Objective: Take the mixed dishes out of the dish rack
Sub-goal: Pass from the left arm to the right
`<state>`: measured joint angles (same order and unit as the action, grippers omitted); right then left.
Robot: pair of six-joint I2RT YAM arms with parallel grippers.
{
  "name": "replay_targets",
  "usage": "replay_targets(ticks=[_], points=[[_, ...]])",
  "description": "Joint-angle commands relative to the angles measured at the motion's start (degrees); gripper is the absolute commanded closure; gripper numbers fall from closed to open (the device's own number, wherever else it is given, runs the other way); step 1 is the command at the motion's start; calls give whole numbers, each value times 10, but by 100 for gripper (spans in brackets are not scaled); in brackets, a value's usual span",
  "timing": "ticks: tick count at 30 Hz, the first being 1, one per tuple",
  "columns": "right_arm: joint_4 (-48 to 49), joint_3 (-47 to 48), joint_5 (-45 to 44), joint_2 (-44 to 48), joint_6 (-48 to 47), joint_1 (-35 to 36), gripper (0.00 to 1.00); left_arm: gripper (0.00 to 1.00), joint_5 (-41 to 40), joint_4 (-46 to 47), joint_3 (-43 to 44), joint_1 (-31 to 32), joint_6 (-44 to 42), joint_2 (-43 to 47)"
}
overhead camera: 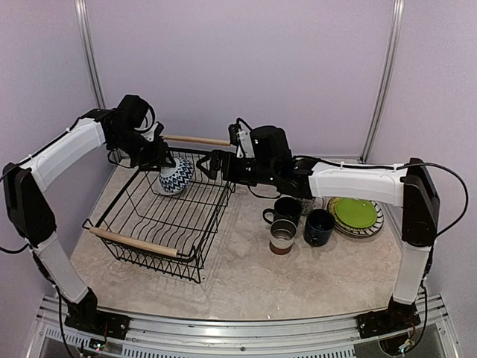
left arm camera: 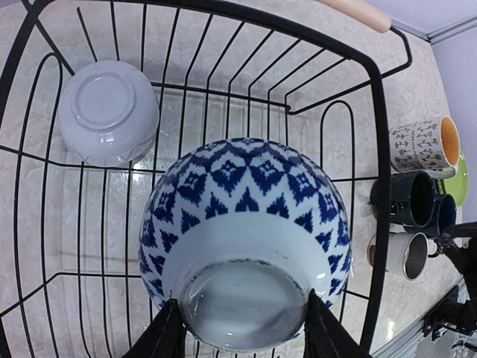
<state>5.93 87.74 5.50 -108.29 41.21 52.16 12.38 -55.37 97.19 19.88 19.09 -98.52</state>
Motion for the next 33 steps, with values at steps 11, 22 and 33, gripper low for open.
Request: replay_targets(ticks=[11, 22, 33], points=[[232, 42, 184, -105, 137, -25, 2, 74, 122, 138, -71, -15, 26, 127], [429, 47, 276, -146, 231, -27, 18, 74, 221, 198, -103, -17, 60, 135], [492, -38, 260, -91, 216, -34, 55, 75, 284, 255, -137, -13, 82, 136]])
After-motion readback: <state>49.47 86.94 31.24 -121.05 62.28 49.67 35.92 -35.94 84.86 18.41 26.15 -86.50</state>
